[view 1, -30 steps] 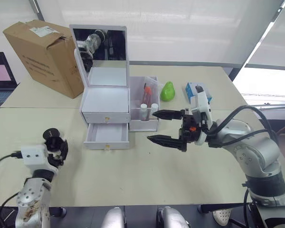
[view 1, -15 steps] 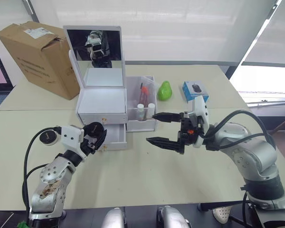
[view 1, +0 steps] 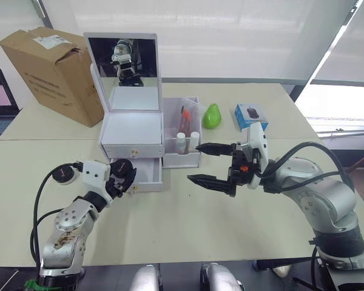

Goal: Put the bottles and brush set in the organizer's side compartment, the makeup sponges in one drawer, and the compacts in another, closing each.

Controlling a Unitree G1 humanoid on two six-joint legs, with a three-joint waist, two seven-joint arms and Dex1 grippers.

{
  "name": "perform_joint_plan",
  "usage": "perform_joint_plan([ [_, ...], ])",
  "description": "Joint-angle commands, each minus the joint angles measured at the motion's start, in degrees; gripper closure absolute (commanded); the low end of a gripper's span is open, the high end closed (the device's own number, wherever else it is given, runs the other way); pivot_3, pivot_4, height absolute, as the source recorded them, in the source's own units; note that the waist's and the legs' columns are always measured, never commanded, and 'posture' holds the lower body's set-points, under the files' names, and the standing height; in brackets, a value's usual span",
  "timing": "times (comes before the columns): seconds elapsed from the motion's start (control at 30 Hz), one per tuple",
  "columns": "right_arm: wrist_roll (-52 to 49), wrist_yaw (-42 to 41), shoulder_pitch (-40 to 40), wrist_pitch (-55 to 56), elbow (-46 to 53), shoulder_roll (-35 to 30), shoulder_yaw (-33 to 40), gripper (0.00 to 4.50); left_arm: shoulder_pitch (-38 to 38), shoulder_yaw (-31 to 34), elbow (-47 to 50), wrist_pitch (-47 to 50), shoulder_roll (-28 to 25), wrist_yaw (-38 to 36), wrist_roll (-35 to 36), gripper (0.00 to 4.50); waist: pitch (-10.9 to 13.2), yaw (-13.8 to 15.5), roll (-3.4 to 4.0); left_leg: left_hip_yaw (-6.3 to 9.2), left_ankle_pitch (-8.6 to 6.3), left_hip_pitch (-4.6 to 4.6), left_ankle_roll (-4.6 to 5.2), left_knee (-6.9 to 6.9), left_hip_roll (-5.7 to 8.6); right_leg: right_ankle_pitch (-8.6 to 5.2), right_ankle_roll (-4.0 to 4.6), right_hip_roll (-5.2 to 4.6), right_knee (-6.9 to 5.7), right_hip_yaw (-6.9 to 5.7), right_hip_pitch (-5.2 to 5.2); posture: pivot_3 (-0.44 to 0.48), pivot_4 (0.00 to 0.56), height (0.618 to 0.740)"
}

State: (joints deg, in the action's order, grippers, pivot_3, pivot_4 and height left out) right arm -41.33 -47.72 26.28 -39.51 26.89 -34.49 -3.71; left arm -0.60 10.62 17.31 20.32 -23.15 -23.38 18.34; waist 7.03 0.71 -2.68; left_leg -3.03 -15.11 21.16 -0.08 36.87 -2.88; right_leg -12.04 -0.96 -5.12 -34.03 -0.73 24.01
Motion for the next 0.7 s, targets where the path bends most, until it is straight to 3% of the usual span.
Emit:
perform_joint_plan([
  [0.03,-1.0,0.1,0.3,-0.3,1.7,-0.5,1.6,0.0,-0.5,0.8,1.0,0.9,-0.3,0.5,0.1,1.58,0.0,0.0,0.01,0.0,0.0,0.0,0.0,0.0,0.0,0.0,0.0,0.0,0.0,0.0,0.0,0.0,0.15,0.74],
  [0.3,-1.1,0.5,0.2,-0.2,1.8,-0.8,1.7,0.0,0.0,0.9,0.6,1.5,0.1,1.1,0.3,1.58,0.0,0.0,0.02,0.0,0.0,-0.02,0.0,0.0,0.0,0.0,0.0,0.0,0.0,0.01,-0.01,0.0,0.15,0.74],
  [0.47,-1.3,0.6,0.1,-0.2,1.9,-0.9,1.7,0.0,0.4,1.9,1.1,1.6,0.8,1.4,1.2,0.07,0.0,0.0,0.02,0.0,0.0,-0.02,0.0,0.0,0.0,0.0,0.0,0.0,-0.01,0.0,-0.01,0.0,0.15,0.74],
  [0.7,-1.2,0.6,0.2,0.0,1.4,-0.8,2.0,0.0,1.2,4.4,3.1,2.0,1.0,1.7,4.1,0.03,0.0,0.0,0.02,0.01,0.0,-0.01,0.0,0.0,0.0,0.0,0.0,0.01,-0.01,0.0,0.0,0.0,0.15,0.74],
])
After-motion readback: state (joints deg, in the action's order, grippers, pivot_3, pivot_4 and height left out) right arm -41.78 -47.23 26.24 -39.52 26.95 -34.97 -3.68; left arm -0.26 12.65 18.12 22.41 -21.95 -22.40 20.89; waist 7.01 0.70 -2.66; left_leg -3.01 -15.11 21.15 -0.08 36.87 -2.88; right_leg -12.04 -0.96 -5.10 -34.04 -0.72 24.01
